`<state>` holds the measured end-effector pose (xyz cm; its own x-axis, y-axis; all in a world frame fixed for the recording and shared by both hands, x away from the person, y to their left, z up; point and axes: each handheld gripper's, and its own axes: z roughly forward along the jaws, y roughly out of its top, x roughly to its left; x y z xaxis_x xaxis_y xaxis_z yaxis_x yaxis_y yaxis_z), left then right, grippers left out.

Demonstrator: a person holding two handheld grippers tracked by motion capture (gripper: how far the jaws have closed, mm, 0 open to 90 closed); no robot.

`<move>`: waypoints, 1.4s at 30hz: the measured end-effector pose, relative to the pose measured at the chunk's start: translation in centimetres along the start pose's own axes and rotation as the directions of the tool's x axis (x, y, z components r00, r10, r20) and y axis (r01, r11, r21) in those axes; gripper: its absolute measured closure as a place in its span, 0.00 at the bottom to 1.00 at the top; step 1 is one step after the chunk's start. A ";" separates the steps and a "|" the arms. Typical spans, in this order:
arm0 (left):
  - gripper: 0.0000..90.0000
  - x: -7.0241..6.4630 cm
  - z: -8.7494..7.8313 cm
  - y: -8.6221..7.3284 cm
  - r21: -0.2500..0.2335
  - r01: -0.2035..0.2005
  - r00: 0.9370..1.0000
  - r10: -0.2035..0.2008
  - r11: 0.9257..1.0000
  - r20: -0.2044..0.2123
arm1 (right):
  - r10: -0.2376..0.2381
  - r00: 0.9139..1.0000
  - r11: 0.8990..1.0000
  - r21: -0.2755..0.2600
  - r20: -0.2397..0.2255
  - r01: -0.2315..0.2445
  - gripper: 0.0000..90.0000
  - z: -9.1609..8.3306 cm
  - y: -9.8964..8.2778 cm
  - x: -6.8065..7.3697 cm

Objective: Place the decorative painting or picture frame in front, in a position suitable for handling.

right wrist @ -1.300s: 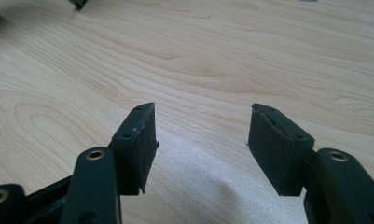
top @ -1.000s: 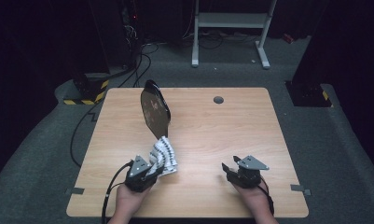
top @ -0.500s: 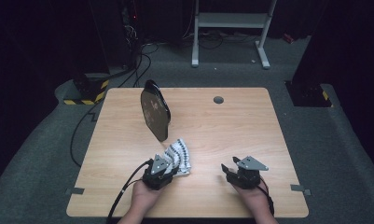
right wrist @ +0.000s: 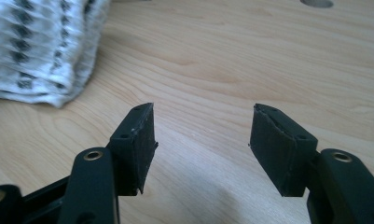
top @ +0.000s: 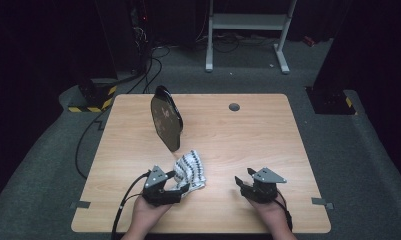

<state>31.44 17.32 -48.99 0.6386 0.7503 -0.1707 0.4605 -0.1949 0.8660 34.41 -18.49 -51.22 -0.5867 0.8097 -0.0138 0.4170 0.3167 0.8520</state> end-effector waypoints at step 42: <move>0.30 5.9 -3.5 -3.9 0.039 0.033 0.985 -0.026 0.999 -0.173 | -0.103 0.985 0.972 0.195 -0.139 0.129 0.46 10.2 4.7 12.0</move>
<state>31.21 24.72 -51.71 0.5102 0.8531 -0.1091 0.5053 -0.1946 0.8407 36.47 -2.25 -52.73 -0.7173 0.6962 -0.0282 0.4654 0.5089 0.7242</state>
